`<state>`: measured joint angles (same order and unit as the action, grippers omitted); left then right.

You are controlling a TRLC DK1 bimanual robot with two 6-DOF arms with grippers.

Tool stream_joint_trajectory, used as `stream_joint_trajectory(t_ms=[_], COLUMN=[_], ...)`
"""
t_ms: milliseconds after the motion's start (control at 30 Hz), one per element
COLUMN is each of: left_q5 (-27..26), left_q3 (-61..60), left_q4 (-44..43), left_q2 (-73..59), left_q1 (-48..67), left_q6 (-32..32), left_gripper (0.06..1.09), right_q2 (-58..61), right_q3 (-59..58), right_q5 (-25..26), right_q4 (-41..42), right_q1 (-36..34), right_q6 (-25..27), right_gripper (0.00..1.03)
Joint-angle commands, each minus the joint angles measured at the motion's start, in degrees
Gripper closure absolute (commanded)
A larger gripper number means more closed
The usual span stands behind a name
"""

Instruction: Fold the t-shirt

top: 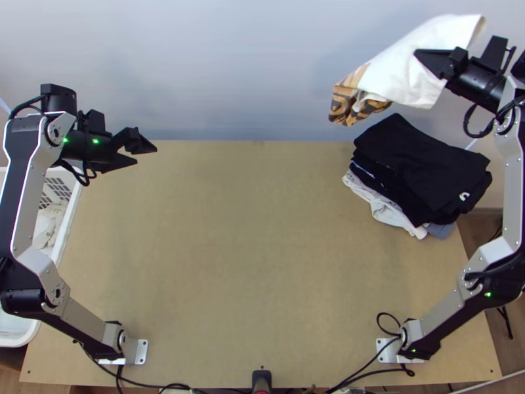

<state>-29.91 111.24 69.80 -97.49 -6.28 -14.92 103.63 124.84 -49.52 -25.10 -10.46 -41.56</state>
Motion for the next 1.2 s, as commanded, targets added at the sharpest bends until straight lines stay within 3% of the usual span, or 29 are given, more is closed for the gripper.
stream_joint_trajectory(t_ms=[0,467,967,1167], left_q5=[-0.06,-0.06,-0.85,-1.38], left_q3=[-0.24,0.82,1.79,2.75], left_q4=[-0.19,-1.95,-2.04,-2.04], left_q2=[0.2,-1.38,-1.38,-1.91], left_q1=[0.22,1.8,1.71,1.98], left_q6=[0.15,-1.69,-1.78,-1.78], left_gripper=[0.1,0.1,0.1,0.1], right_q2=[1.66,4.47,1.13,-2.21], right_q3=[-0.03,-10.93,-11.37,-13.74], right_q5=[-2.16,-2.6,-1.72,-1.11], right_q4=[-0.47,-1.26,-19.02,-22.09], right_q1=[-4.57,-10.46,-16.61,-19.25], right_q6=[0.43,6.76,21.26,24.07], right_gripper=[1.0,1.0,1.0,1.0])
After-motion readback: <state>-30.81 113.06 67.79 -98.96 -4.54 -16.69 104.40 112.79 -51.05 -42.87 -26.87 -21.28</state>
